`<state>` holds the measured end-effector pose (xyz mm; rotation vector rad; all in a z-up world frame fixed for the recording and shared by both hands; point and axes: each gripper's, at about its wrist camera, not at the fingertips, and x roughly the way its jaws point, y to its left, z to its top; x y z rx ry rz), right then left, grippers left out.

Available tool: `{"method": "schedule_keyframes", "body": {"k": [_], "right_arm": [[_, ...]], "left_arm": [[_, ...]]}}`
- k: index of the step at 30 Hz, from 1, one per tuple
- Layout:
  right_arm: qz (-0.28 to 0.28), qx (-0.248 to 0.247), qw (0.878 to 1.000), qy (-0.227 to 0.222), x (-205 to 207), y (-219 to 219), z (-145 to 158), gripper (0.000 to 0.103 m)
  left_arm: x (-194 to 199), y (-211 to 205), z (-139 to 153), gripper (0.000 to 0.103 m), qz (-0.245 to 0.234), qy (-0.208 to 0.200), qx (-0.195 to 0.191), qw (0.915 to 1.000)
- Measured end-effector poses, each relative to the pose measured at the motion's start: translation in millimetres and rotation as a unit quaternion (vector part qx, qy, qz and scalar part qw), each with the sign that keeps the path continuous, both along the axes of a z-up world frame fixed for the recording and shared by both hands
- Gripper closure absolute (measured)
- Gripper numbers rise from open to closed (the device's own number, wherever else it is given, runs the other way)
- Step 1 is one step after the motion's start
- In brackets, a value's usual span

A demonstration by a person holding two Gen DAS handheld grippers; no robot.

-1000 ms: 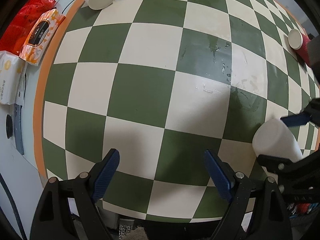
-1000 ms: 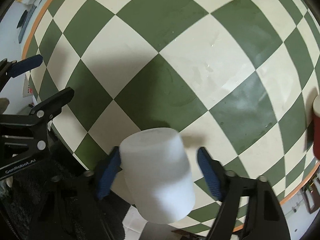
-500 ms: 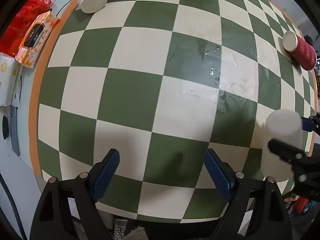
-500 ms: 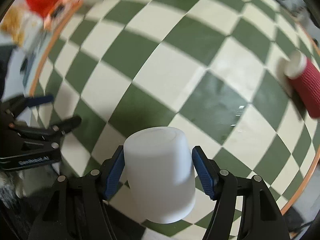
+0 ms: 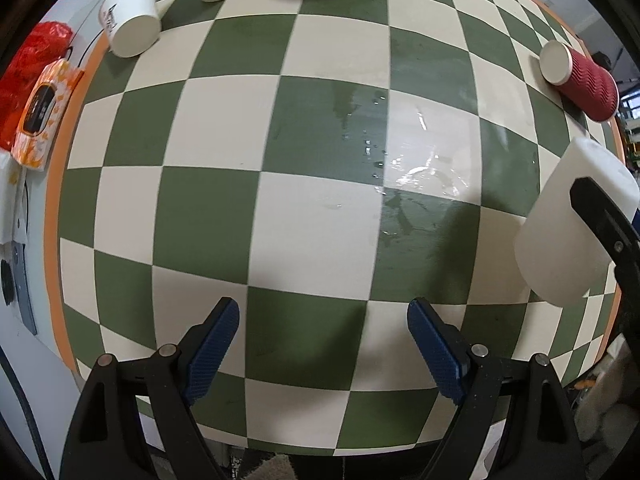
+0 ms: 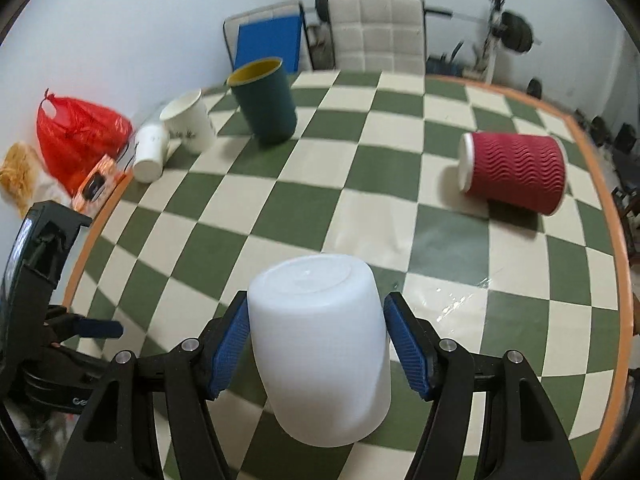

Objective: Flip cup upside down
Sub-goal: 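Lower the inverted white cup onto the table with the right gripper, then open the right gripper and lift it away from the cup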

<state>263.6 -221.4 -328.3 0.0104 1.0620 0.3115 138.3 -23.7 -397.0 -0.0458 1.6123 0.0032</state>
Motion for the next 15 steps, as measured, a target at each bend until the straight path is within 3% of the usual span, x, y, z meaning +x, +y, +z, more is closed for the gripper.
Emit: {"method": "schedule_keyframes", "body": {"k": [5, 15], "right_arm": [[-0.018, 0.003, 0.999, -0.049, -15, 0, -6, 0.033], [-0.034, 0.009, 0.996, -0.085, -37, 1, -17, 0.033]], "left_arm": [[-1, -6, -4, 0.017, -0.010, 0.000, 0.001, 1.0000], [9, -10, -11, 0.017, -0.018, 0.001, 0.006, 0.9998]]}}
